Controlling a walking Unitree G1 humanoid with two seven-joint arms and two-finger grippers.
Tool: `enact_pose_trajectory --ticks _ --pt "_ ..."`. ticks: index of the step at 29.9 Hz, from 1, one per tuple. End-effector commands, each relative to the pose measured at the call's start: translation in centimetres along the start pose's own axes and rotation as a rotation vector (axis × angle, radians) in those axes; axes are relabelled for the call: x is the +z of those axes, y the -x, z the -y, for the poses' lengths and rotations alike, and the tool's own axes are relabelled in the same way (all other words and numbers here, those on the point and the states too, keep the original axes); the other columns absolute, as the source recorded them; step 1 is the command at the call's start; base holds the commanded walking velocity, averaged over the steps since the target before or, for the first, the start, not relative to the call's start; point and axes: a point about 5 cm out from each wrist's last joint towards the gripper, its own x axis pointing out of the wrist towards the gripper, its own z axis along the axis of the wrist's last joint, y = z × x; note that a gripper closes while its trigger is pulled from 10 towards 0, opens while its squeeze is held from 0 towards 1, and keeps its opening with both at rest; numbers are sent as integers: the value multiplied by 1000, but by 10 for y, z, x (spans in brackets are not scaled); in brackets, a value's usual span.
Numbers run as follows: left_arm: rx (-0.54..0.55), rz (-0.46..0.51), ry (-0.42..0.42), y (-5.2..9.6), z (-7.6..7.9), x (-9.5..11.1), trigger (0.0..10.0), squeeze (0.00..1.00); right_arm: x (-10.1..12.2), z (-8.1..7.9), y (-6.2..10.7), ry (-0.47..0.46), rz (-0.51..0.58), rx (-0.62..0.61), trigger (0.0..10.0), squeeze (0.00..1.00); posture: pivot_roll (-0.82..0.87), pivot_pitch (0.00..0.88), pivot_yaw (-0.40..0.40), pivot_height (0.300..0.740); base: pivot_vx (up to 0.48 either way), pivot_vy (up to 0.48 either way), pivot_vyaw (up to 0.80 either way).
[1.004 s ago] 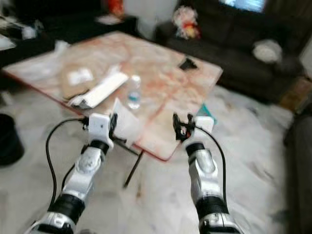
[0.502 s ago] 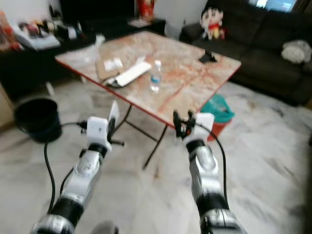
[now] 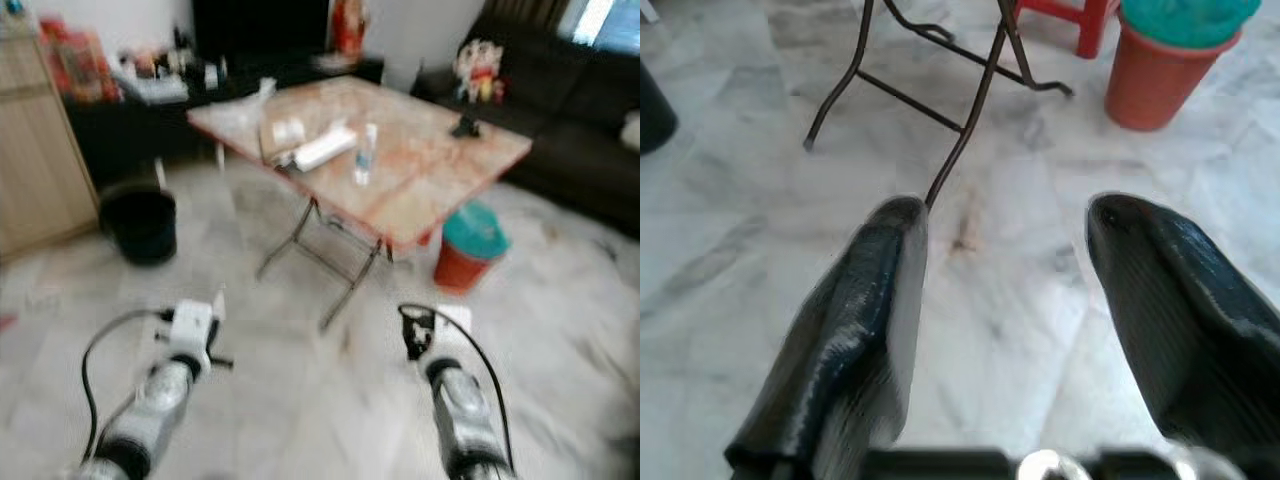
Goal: Picking trash to rubbish bin
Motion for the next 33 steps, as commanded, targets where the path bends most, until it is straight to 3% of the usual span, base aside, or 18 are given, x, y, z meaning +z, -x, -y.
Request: enact_pose_trajectory --ticks 1,4,5,6,11,12,16,22,25,33 --pt "-22 -87 -7 4 8 -16 10000 0 -9 15 5 24 -56 -60 10000 0 154 0 -141 740 0 0 0" --pt "5 -272 -2 22 1 -56 10000 0 -36 24 19 23 -164 -116 10000 0 154 0 -141 740 0 0 260" --pt "5 -272 -2 22 1 -56 10000 0 -36 24 19 23 -164 -116 10000 0 154 0 -141 740 0 0 781" --pt "12 -340 6 31 0 -72 10000 0 -47 26 25 21 -207 -131 10000 0 159 0 -139 740 0 0 788" --pt "15 -397 7 40 -1 -86 10000 0 -56 26 29 22 -243 -138 10000 0 159 0 -139 740 0 0 788" --pt "28 -500 36 59 0 -110 10000 0 -73 28 39 35 -319 -178 10000 0 155 0 -135 740 0 0 788" --pt "43 -574 97 76 3 -128 10000 0 -85 29 47 32 -369 -205 10000 0 154 0 -134 740 0 0 789" --pt "67 -623 128 87 3 -139 10000 0 -94 27 52 63 -418 -197 10000 0 155 0 -140 740 0 0 791" --pt "66 -622 129 87 3 -139 10000 0 -98 26 54 97 -447 -190 10000 0 159 0 -142 740 0 0 788" --pt "53 -598 133 78 7 -131 10000 0 -97 26 53 72 -442 -197 10000 0 145 0 -146 740 0 0 722"
